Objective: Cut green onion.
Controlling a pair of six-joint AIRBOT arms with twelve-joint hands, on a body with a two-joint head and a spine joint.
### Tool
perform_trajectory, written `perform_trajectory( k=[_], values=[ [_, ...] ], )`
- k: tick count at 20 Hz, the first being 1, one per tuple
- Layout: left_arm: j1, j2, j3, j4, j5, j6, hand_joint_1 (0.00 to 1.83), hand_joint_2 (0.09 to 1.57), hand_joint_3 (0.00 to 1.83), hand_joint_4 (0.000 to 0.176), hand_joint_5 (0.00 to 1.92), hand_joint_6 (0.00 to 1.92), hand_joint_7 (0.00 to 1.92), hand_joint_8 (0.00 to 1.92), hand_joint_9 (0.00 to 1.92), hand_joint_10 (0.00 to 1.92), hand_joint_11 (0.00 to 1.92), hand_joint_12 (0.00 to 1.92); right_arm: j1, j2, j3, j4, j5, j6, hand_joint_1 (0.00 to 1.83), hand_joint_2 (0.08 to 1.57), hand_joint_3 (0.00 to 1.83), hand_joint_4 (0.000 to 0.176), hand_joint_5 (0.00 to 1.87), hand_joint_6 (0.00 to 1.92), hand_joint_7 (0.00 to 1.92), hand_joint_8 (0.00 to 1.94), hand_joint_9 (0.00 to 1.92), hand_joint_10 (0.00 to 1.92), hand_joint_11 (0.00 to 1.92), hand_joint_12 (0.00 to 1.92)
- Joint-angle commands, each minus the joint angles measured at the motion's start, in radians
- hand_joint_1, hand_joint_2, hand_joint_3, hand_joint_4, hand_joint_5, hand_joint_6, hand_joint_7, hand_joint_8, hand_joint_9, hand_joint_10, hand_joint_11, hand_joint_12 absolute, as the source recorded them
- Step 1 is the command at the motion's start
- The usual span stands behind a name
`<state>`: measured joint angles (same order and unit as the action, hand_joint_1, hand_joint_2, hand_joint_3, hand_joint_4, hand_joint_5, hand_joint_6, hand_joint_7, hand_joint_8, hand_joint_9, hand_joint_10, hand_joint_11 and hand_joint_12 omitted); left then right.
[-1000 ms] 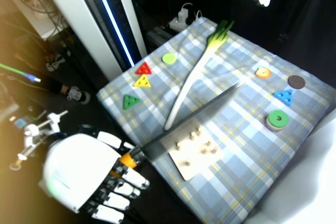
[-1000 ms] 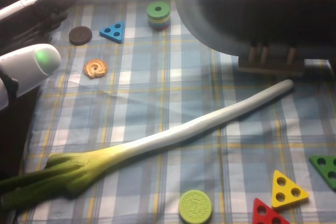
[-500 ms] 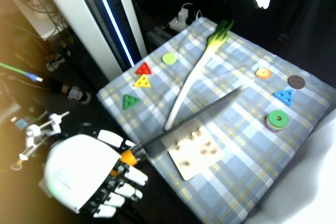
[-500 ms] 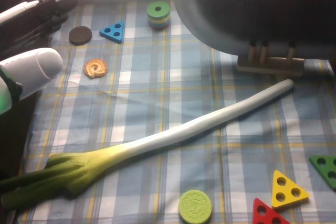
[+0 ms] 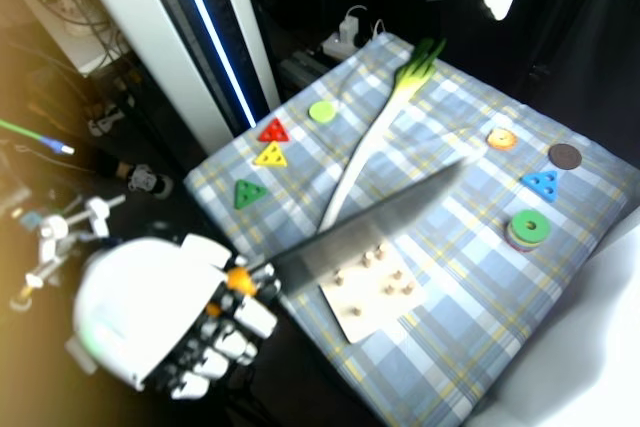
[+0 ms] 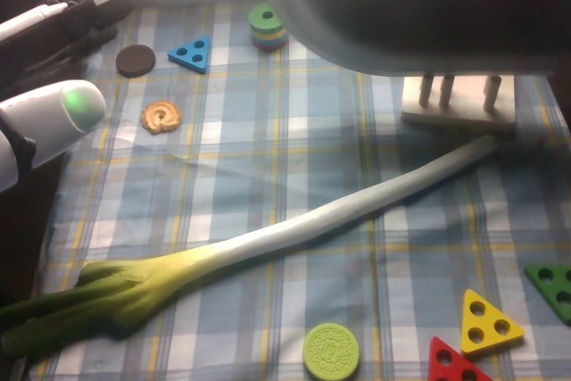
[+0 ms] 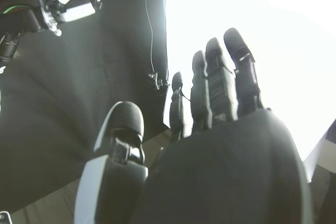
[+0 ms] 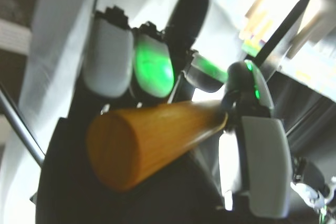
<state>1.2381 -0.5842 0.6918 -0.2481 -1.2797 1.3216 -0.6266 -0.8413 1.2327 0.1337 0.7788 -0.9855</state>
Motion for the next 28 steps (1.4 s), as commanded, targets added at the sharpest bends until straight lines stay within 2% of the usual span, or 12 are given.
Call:
perform_trajectory(
  k=[1, 8, 9, 11, 13, 14, 18, 19, 21, 23, 26, 28],
  values=[
    [-0.01, -0.008, 0.006, 0.005, -0.114, -0.009, 0.21, 1.42, 0.0, 0.166, 0.28, 0.01, 0.37, 0.01, 0.31, 0.01, 0.0, 0.78, 0.021, 0.012, -0.003, 0.003, 0.157, 0.011, 0.65, 1.39, 0.0, 0.176, 1.21, 1.92, 1.46, 1.94, 1.55, 1.92, 1.58, 1.92],
    [-0.017, -0.018, 0.01, 0.017, -0.096, -0.009, 0.21, 1.41, 0.0, 0.175, 0.25, 0.0, 0.29, 0.0, 0.34, 0.0, 0.0, 0.83, 0.072, 0.049, -0.063, -0.056, 0.294, 0.011, 0.45, 1.37, 0.0, 0.138, 1.2, 1.92, 1.4, 1.94, 1.49, 1.92, 1.5, 1.92],
    [-0.018, -0.02, 0.01, 0.019, -0.094, -0.009, 0.24, 1.4, 0.0, 0.175, 0.25, 0.0, 0.28, 0.0, 0.33, 0.0, 0.0, 0.81, 0.072, 0.054, -0.076, -0.073, 0.3, 0.011, 0.46, 1.36, 0.0, 0.075, 1.23, 1.92, 1.39, 1.94, 1.48, 1.92, 1.5, 1.92],
    [-0.022, -0.023, 0.01, 0.03, -0.078, -0.011, 0.07, 1.43, 0.01, 0.154, 0.32, 0.02, 0.34, 0.01, 0.35, 0.01, 0.0, 0.82, 0.072, 0.057, -0.097, -0.093, 0.314, 0.011, 0.47, 1.37, 0.0, 0.048, 1.14, 1.92, 1.36, 1.94, 1.46, 1.92, 1.47, 1.92],
    [-0.029, -0.027, 0.009, 0.054, -0.039, -0.021, 0.12, 1.43, 0.0, 0.155, 0.33, 0.01, 0.35, 0.01, 0.38, 0.01, 0.0, 0.78, 0.072, 0.057, -0.112, -0.108, 0.317, 0.011, 0.64, 1.37, 0.0, 0.048, 1.09, 1.92, 1.34, 1.94, 1.45, 1.92, 1.45, 1.92],
    [-0.032, -0.028, 0.008, 0.073, -0.012, -0.022, 0.12, 1.44, 0.0, 0.142, 0.34, 0.01, 0.37, 0.01, 0.39, 0.01, 0.02, 0.78, 0.072, 0.058, -0.121, -0.122, 0.316, 0.012, 0.71, 1.38, 0.0, 0.049, 1.11, 1.92, 1.37, 1.94, 1.48, 1.92, 1.47, 1.92],
    [-0.069, -0.031, 0.002, 0.146, 0.084, -0.022, 0.1, 1.45, 0.0, 0.115, 0.31, 0.0, 0.31, 0.0, 0.33, 0.0, 0.02, 0.7, 0.07, 0.056, -0.16, -0.156, 0.313, 0.012, 0.7, 1.4, 0.0, 0.04, 1.13, 1.92, 1.4, 1.94, 1.51, 1.92, 1.49, 1.92],
    [-0.082, -0.034, 0.0, 0.17, 0.11, -0.022, 0.06, 1.45, 0.0, 0.069, 0.33, 0.0, 0.35, 0.0, 0.38, 0.0, 0.09, 0.68, 0.066, 0.052, -0.161, -0.156, 0.314, 0.012, 0.65, 1.39, 0.0, 0.037, 1.15, 1.92, 1.4, 1.94, 1.51, 1.92, 1.49, 1.92],
    [-0.144, -0.052, 0.002, 0.25, 0.22, -0.022, 0.0, 1.45, 0.0, 0.0, 0.28, 0.0, 0.33, 0.0, 0.36, 0.0, 0.04, 0.63, 0.051, 0.033, -0.162, -0.156, 0.315, 0.02, 0.65, 1.38, 0.0, 0.032, 1.14, 1.92, 1.39, 1.94, 1.5, 1.92, 1.5, 1.92],
    [-0.205, -0.081, 0.003, 0.32, 0.314, -0.022, 0.0, 1.43, 0.0, 0.0, 0.23, 0.0, 0.33, 0.0, 0.31, 0.0, 0.04, 0.48, 0.036, 0.029, -0.164, -0.164, 0.319, 0.05, 0.72, 1.39, 0.0, 0.032, 1.08, 1.92, 1.37, 1.94, 1.49, 1.92, 1.51, 1.92],
    [-0.257, -0.134, 0.011, 0.397, 0.425, -0.021, 0.0, 1.38, 0.0, 0.0, 0.17, 0.0, 0.26, 0.0, 0.25, 0.0, 0.06, 0.25, 0.015, 0.022, -0.166, -0.166, 0.324, 0.059, 0.63, 1.39, 0.0, 0.038, 1.06, 1.92, 1.28, 1.94, 1.39, 1.92, 1.38, 1.92],
    [-0.28, -0.155, 0.02, 0.424, 0.48, -0.021, 0.0, 1.39, 0.0, 0.0, 0.13, 0.0, 0.22, 0.0, 0.21, 0.0, 0.04, 0.22, 0.012, 0.022, -0.167, -0.165, 0.325, 0.063, 0.62, 1.39, 0.0, 0.044, 1.06, 1.92, 1.27, 1.94, 1.39, 1.92, 1.38, 1.92]
  ],
)
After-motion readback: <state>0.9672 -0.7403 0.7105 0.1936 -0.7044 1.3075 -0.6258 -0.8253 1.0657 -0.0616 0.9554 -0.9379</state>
